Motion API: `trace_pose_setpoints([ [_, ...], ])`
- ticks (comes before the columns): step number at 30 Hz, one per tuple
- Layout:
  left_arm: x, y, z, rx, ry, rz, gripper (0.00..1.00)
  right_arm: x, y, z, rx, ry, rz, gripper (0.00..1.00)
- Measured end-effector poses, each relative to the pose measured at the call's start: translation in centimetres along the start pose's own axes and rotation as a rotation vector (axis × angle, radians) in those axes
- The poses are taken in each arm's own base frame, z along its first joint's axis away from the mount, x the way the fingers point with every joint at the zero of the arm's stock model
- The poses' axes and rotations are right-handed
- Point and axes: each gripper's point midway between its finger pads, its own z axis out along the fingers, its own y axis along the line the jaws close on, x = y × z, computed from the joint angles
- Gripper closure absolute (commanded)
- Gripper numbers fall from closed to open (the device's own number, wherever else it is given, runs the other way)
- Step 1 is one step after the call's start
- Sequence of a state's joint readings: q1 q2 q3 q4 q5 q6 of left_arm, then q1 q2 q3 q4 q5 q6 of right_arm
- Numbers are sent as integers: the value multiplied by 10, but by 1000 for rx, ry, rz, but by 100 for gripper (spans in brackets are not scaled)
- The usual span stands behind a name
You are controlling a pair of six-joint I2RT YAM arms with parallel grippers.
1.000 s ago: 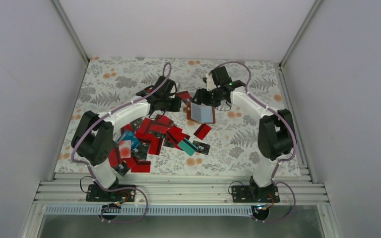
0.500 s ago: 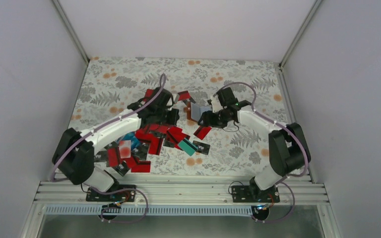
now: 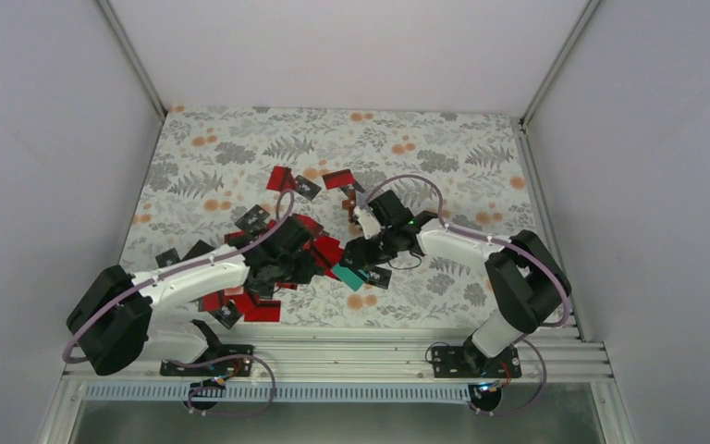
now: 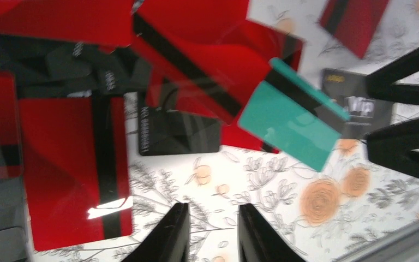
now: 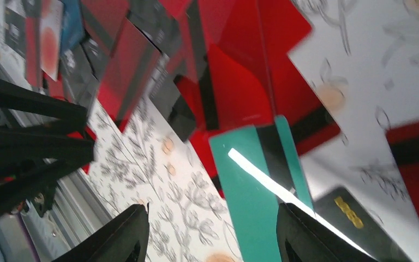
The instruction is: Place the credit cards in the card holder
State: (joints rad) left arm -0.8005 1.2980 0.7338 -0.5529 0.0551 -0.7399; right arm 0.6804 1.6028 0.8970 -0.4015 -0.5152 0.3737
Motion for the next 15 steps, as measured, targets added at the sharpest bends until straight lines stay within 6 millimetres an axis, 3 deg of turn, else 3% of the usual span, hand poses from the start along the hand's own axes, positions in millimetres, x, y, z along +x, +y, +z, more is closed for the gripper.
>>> trace_pose_setpoints([
  [5, 0, 15, 5, -53, -35, -81, 56, -28, 17, 0, -15, -71, -34, 42],
  [15, -45, 45, 3, -71, -159, -273, 55, -96, 30, 25, -13, -123, -74, 47],
])
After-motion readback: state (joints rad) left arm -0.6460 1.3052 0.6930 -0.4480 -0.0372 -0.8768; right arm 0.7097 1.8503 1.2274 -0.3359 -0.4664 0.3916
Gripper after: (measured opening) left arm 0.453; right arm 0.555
